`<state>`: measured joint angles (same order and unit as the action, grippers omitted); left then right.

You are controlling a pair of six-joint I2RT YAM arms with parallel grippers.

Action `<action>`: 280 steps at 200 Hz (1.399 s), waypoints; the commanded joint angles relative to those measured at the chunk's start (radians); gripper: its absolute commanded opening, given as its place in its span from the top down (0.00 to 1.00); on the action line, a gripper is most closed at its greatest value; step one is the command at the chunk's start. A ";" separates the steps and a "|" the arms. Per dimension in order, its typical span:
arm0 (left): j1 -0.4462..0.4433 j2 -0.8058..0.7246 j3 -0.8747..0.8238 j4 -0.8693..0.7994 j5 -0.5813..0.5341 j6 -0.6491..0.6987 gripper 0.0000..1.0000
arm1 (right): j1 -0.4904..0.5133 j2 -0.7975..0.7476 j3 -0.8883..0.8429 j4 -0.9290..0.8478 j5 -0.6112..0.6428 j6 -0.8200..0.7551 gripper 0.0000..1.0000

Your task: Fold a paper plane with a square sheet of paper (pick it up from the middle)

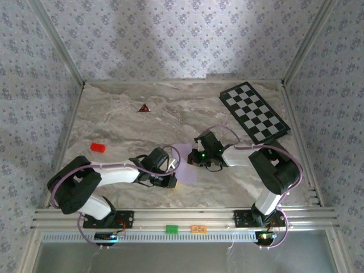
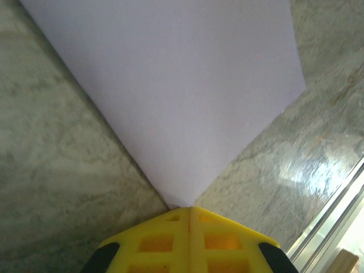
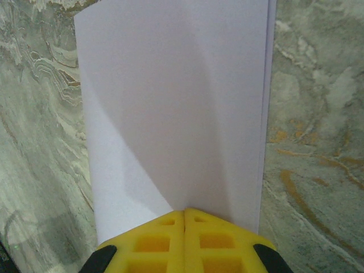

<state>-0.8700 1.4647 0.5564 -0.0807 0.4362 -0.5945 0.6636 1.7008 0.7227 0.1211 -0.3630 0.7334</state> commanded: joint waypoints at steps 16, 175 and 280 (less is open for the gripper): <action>-0.019 -0.099 0.009 -0.079 -0.054 0.005 1.00 | -0.011 0.073 -0.064 -0.221 0.156 -0.020 1.00; 0.086 0.141 0.069 0.150 0.114 -0.075 1.00 | -0.009 0.074 -0.085 -0.204 0.156 -0.013 1.00; 0.024 -0.016 -0.102 0.133 0.082 -0.083 0.96 | -0.011 0.081 -0.085 -0.197 0.154 -0.014 1.00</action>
<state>-0.8280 1.5169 0.4808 0.1932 0.5262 -0.6819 0.6636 1.6978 0.7094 0.1436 -0.3630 0.7338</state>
